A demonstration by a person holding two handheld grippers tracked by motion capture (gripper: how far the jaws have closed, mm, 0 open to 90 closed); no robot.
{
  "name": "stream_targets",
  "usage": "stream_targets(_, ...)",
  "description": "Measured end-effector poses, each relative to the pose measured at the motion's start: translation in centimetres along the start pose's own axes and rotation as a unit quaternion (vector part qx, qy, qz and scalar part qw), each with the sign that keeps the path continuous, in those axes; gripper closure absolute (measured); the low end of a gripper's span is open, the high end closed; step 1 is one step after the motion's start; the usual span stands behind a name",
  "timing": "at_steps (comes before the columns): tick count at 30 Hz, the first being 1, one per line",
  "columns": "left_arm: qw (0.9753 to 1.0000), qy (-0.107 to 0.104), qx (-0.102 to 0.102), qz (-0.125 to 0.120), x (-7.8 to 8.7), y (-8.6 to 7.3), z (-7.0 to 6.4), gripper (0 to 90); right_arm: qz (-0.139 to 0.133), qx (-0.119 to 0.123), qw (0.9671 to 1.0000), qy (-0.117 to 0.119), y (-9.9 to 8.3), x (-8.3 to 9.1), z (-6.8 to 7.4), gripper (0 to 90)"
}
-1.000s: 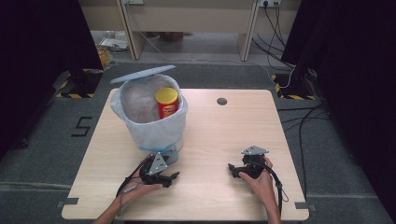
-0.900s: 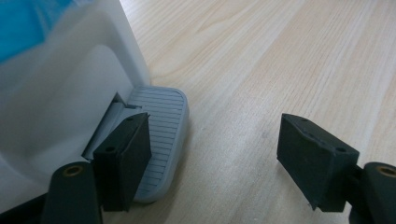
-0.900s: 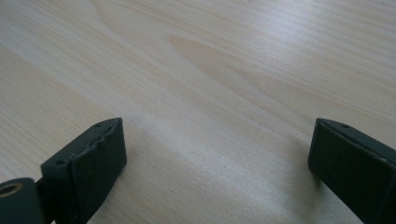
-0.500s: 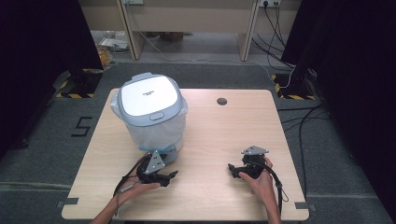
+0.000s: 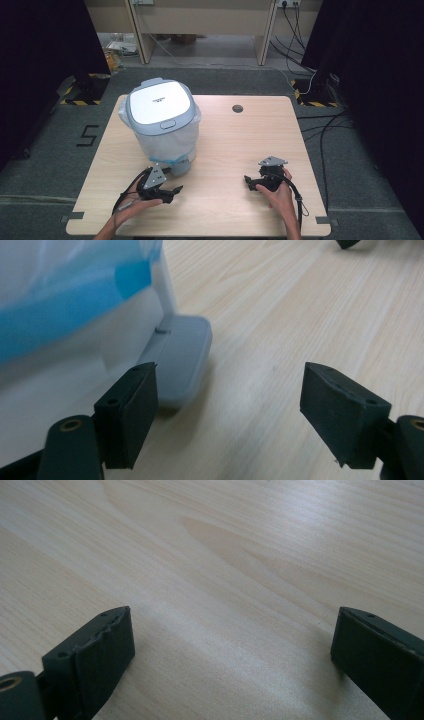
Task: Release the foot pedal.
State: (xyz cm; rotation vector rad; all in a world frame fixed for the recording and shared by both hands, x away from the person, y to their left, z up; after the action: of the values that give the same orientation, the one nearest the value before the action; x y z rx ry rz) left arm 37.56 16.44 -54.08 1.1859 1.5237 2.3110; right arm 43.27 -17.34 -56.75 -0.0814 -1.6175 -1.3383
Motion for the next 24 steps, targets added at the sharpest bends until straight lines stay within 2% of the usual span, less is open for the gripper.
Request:
stream_targets(6, 0.9998, 0.014, 0.013, 0.003, 0.9, -1.4, 0.9, 22.7, 0.0, 0.0, 1.0, 0.0, 0.0, 0.0, 0.0, 4.3)
stream_targets(14, 0.9992, 0.031, 0.02, 0.015, 2.1, -2.8, 2.0, 22.3, 0.0, 0.0, 1.0, 0.0, 0.0, 0.0, 0.0, 4.2)
stream_targets(16, 0.9987, 0.035, 0.029, 0.024, 2.4, -3.5, 2.5, 22.1, 0.0, 0.0, 1.0, 0.001, 0.0, 0.0, 0.0, 4.1)
stream_targets(24, 0.9969, 0.036, 0.029, 0.064, 2.9, -5.7, 3.1, 21.2, 0.0, 0.0, 1.0, 0.0, 0.0, 0.0, 0.0, 4.2)
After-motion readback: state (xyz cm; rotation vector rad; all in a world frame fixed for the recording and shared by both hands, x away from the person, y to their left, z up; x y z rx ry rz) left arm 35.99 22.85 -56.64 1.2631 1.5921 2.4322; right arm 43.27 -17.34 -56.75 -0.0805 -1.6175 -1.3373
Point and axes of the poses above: each handheld gripper's, and its own axes: x roughly backward along the jaws, y roughly out of its top, z roughly to its left, the point moved 7 cm from there along -x, roughly forward along the jaws, and after that the axes turned 9 degrees about y, right-handed, at the moved point
